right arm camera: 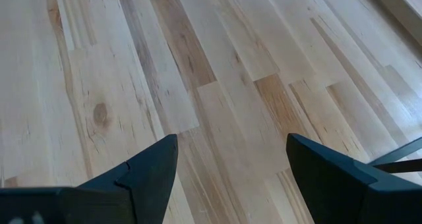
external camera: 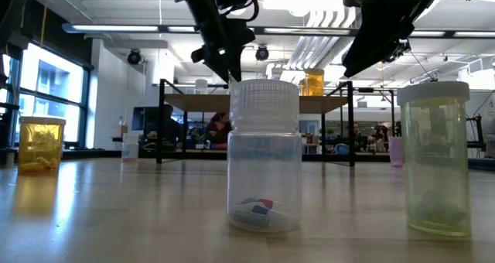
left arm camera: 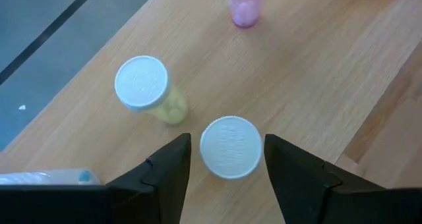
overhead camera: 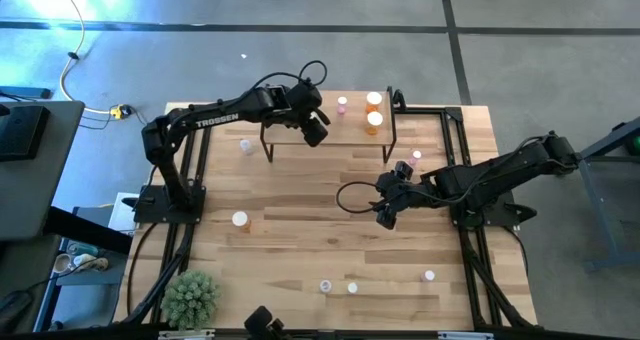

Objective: Pick and place medicine bottles onto shelf by color
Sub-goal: Put the top pink pill bottle on the shelf aligned with the pink pill bottle

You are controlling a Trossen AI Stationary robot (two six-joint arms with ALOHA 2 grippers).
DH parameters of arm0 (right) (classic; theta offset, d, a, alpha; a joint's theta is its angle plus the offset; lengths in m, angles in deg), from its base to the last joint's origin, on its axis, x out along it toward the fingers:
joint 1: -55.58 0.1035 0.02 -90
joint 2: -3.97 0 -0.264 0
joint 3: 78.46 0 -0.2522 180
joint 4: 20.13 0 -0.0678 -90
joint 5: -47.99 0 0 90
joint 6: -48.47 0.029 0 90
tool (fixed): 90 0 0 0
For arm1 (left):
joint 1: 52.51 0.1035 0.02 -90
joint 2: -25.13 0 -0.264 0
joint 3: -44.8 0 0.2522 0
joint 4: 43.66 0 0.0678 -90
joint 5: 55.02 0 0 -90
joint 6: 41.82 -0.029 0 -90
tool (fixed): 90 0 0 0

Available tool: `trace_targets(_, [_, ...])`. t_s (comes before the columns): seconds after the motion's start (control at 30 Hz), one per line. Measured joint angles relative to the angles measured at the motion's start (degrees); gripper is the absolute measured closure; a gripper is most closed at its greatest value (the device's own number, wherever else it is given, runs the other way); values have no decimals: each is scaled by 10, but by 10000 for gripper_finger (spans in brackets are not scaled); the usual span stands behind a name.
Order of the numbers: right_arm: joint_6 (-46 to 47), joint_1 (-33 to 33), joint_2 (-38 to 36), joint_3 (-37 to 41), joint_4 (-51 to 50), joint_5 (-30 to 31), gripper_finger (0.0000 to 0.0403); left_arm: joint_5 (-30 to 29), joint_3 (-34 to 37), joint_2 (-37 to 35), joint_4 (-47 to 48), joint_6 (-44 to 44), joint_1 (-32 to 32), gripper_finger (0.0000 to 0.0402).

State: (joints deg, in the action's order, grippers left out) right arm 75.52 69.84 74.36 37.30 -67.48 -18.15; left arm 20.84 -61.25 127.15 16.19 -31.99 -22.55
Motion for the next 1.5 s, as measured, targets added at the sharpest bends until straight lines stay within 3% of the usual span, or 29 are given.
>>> trace_targets(0.57, [-5, 0, 0, 0, 0, 0, 128, 18, -141, -3, 114, -57, -2, 217])
trace_targets(0.7, [-5, 0, 0, 0, -1, 9, 128, 39, -133, -25, 122, -80, -18, 218])
trace_targets(0.87, [-16, 3, -2, 0, -13, 55, 128, 37, -55, -65, 79, -81, -63, 218])
trace_targets(1.0, [-16, 3, -14, 0, -28, 67, 128, 37, 38, -104, 5, -71, -102, 218])
trace_targets(1.33, [-26, 2, -99, 0, -73, 176, 128, 36, 231, -150, -206, -24, -176, 218])
trace_targets(1.5, [-22, 0, -153, 0, -97, 274, 128, 36, 323, -150, -339, -4, -198, 218])
